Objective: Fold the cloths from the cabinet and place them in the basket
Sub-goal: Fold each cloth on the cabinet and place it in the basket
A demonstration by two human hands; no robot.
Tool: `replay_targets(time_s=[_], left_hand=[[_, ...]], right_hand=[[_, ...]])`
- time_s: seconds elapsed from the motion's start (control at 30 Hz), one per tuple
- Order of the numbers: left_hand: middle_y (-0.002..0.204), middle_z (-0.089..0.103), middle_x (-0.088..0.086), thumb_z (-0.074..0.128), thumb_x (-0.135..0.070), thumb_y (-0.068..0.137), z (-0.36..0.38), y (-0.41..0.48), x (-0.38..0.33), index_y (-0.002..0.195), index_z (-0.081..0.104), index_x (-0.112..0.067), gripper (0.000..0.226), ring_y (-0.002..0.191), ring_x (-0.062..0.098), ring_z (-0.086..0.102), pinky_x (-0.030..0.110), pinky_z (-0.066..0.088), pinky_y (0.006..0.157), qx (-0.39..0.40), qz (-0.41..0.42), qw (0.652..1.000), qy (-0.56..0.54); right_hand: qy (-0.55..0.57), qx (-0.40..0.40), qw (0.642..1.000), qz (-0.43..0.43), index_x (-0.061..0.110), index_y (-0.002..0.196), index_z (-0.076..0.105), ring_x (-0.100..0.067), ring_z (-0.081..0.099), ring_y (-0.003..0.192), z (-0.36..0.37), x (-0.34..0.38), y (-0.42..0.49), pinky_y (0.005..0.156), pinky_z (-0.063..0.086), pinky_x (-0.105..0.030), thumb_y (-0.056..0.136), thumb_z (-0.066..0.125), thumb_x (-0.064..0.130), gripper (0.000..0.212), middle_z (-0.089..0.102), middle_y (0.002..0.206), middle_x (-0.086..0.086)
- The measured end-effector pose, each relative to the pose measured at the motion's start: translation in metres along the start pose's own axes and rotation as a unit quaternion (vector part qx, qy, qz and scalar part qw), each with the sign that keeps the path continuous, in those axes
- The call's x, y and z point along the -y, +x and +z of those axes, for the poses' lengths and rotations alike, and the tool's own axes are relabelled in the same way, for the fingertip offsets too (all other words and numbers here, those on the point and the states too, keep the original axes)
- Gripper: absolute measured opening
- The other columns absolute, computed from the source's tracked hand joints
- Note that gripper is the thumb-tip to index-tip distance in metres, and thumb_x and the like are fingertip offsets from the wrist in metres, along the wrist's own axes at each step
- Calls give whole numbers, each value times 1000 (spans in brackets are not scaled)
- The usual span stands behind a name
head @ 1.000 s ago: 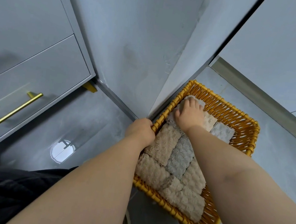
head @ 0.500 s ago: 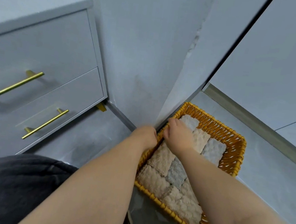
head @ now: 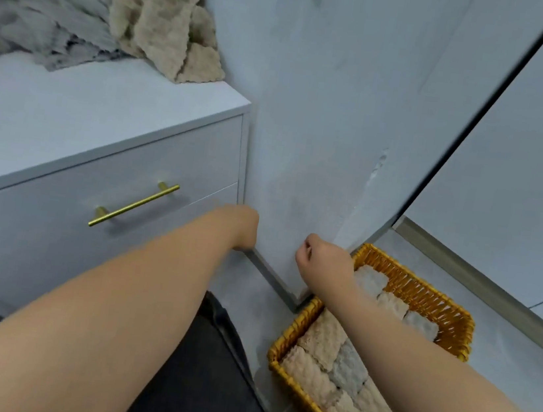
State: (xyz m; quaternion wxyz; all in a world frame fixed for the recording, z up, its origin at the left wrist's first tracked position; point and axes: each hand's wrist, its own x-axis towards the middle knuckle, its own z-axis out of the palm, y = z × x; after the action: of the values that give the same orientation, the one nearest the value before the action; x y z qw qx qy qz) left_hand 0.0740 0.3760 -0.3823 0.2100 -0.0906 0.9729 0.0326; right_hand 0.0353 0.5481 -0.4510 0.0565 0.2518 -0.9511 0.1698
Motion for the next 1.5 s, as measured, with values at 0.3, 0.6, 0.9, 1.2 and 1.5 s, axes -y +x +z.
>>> replay_targets(time_s=[0.3,0.6,0.9,1.2,1.5], left_hand=[[123,61,7,41,-14,95,-52,-52,84,121,61,-17,33,110,27,56,33,44,86,-277,-38,954,-104],[144,45,8,44,-16,97,-65,-78,186,137,47,-12,41,134,25,34,33,27,108,-380,-112,891,-220],[160,-1,7,34,-40,97,-56,-67,262,152,10,-19,64,147,24,-4,44,10,119,-315,-243,901,-175],[160,-2,5,28,-42,97,-64,-45,289,153,6,-23,62,147,24,-4,47,8,118,-295,-226,919,-135],[160,11,3,35,-40,96,-64,-39,293,151,17,-21,61,147,21,7,45,10,118,-316,-200,915,-151]], right_hand=[[114,-57,992,-20,8,90,60,-27,56,66,-53,108,61,59,42,-35,92,46,21,19,63,73,-8],[170,-103,976,-91,11,114,60,-20,54,103,-73,206,115,77,46,-33,91,47,21,28,61,109,-5],[131,6,991,-15,6,139,30,-28,38,125,-34,299,147,103,33,-36,91,45,23,53,43,138,-11],[129,5,988,87,27,149,18,-34,3,145,-17,319,204,117,10,-45,89,49,24,67,-4,158,-17],[115,-30,993,17,4,108,58,-31,40,120,-15,315,201,96,33,-37,87,49,20,29,55,122,-11]])
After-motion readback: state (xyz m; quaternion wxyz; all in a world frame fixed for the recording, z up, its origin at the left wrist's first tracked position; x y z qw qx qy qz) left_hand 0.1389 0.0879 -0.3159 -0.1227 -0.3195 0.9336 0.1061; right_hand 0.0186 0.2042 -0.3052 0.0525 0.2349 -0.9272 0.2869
